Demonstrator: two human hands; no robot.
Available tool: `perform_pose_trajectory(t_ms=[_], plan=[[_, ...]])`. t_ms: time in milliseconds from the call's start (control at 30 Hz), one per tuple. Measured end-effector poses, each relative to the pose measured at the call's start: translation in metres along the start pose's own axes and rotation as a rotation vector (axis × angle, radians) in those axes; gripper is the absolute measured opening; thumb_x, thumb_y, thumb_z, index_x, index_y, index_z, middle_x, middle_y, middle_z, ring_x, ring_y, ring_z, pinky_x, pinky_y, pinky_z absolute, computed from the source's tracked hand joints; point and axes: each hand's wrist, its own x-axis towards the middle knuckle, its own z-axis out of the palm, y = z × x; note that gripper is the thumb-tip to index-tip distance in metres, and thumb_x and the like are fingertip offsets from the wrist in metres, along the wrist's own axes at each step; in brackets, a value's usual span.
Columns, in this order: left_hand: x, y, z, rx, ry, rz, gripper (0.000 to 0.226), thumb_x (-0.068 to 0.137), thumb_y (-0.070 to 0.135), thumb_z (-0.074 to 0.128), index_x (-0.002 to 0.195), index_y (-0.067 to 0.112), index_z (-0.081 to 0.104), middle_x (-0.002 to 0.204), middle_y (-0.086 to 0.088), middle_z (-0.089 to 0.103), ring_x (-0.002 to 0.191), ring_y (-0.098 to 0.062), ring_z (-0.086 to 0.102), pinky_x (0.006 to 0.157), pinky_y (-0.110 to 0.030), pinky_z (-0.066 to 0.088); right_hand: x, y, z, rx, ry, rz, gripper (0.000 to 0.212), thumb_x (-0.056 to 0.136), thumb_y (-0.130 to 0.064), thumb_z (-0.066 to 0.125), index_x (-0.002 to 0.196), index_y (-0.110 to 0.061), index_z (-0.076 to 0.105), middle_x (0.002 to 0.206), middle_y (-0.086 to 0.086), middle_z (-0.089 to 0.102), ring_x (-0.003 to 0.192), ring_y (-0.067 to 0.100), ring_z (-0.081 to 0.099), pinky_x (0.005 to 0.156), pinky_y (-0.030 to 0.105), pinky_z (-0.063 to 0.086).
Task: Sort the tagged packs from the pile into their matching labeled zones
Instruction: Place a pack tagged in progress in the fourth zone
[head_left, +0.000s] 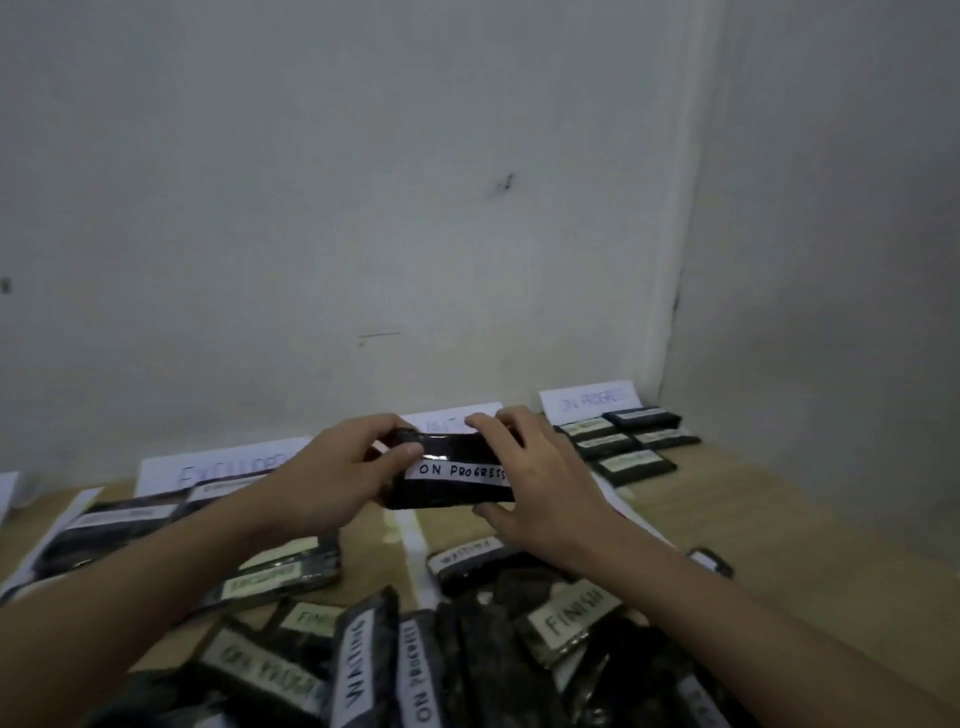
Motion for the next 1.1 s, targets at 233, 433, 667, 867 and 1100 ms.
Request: perform_pose_trajectory(t_ms=[233, 433, 667, 867, 1100], plan=[[0.071, 0.046, 0.078, 0.205, -0.149, 0.149, 0.027, 0.093, 0.033, 0.048, 0.114, 0.016, 0.054, 0.107, 0.002, 0.060, 0.093, -0.015, 0.058, 0.083, -0.028, 0.047, -0.042, 0.104, -0.035, -0.149, -0.102, 0.118, 0.068, 0.071, -0.020, 0.075, 0.132, -0.016, 0.044, 0.122, 0.007, 0.052, 0.108, 0.028, 0.052, 0.084, 0.040, 0.049], [0.127, 0.060, 0.141, 0.526, -0.394, 0.293, 0.042, 0.095, 0.039, 0.042, 0.131, 0.017, 0.042, 0.129, 0.000, 0.049, 0.112, -0.015, 0.050, 0.094, -0.030, 0.042, -0.069, 0.222, -0.043, -0.189, -0.222, 0.419, 0.069, 0.079, -0.020, 0.063, 0.140, -0.019, 0.031, 0.129, 0.006, 0.044, 0.105, 0.027, 0.052, 0.078, 0.033, 0.046], [0.165, 0.060, 0.199, 0.656, -0.519, 0.396, 0.040, 0.096, 0.038, 0.040, 0.131, 0.020, 0.040, 0.128, 0.000, 0.045, 0.114, -0.019, 0.048, 0.095, -0.036, 0.042, -0.067, 0.325, -0.009, -0.365, -0.423, 0.536, 0.062, 0.079, -0.015, 0.056, 0.136, -0.022, 0.031, 0.133, 0.003, 0.046, 0.124, 0.025, 0.037, 0.093, 0.039, 0.042], [0.186, 0.047, 0.224, 0.635, -0.535, 0.395, 0.038, 0.097, 0.037, 0.039, 0.131, 0.022, 0.039, 0.128, 0.003, 0.043, 0.111, -0.016, 0.048, 0.094, -0.034, 0.041, -0.059, 0.362, 0.039, -0.333, -0.547, 0.525, 0.052, 0.086, -0.014, 0.053, 0.135, -0.022, 0.036, 0.133, 0.003, 0.044, 0.127, 0.023, 0.036, 0.096, 0.035, 0.039], [0.195, 0.034, 0.231, 0.629, -0.513, 0.377, 0.038, 0.096, 0.039, 0.039, 0.131, 0.024, 0.040, 0.128, 0.005, 0.044, 0.099, -0.010, 0.049, 0.092, -0.029, 0.041, -0.062, 0.374, 0.056, -0.205, -0.634, 0.540, 0.059, 0.082, -0.011, 0.054, 0.136, -0.025, 0.036, 0.135, 0.005, 0.043, 0.123, 0.025, 0.042, 0.095, 0.040, 0.043]])
